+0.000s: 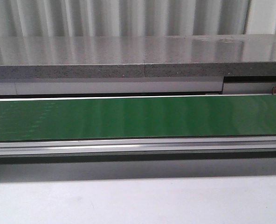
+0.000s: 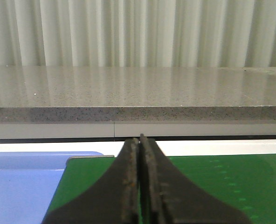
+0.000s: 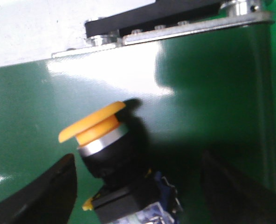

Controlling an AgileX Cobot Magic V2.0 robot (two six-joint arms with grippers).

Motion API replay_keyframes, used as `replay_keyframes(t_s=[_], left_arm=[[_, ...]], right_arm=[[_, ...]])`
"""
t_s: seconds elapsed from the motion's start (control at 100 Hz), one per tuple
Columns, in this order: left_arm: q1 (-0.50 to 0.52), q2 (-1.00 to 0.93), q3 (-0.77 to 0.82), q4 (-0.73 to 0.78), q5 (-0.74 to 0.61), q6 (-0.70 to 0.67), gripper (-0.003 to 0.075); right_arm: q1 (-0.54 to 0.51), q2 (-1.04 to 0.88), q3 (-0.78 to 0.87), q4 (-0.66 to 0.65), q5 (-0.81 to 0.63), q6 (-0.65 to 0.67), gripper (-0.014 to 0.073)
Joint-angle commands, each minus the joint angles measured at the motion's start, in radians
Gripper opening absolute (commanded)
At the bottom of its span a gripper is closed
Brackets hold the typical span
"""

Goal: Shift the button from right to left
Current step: 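Place the yellow button onto the conveyor belt and release it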

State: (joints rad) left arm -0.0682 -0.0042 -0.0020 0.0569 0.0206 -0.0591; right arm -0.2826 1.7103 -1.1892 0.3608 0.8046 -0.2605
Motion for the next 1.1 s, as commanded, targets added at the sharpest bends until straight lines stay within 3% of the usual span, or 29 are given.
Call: replay_keyframes(t_s=[0.0,0.49,0.94,1.09], left_arm=[[0.0,-0.037,0.023,-0.006,-0.074,-0.009,-0.002],[0.0,-0.037,0.023,-0.006,-0.074,-0.009,-0.002],[0.0,-0.037,0.023,-0.006,-0.074,-0.009,-0.002],[0.0,-0.037,0.023,-0.006,-0.074,-0.009,-0.002]], right_arm=[[0.002,-0.055,-0.028,0.025,-0.021,-0.014,0.0578],[0.144,-0.406,0.009,-0.004,-0.101,-0.057,0.0578],[0.165,-0.899,0.426,-0.041,-0.251,-0.057,0.0577],[0.165,-1.065,0.533,-0.041,-0.252,-0.057,0.0531]])
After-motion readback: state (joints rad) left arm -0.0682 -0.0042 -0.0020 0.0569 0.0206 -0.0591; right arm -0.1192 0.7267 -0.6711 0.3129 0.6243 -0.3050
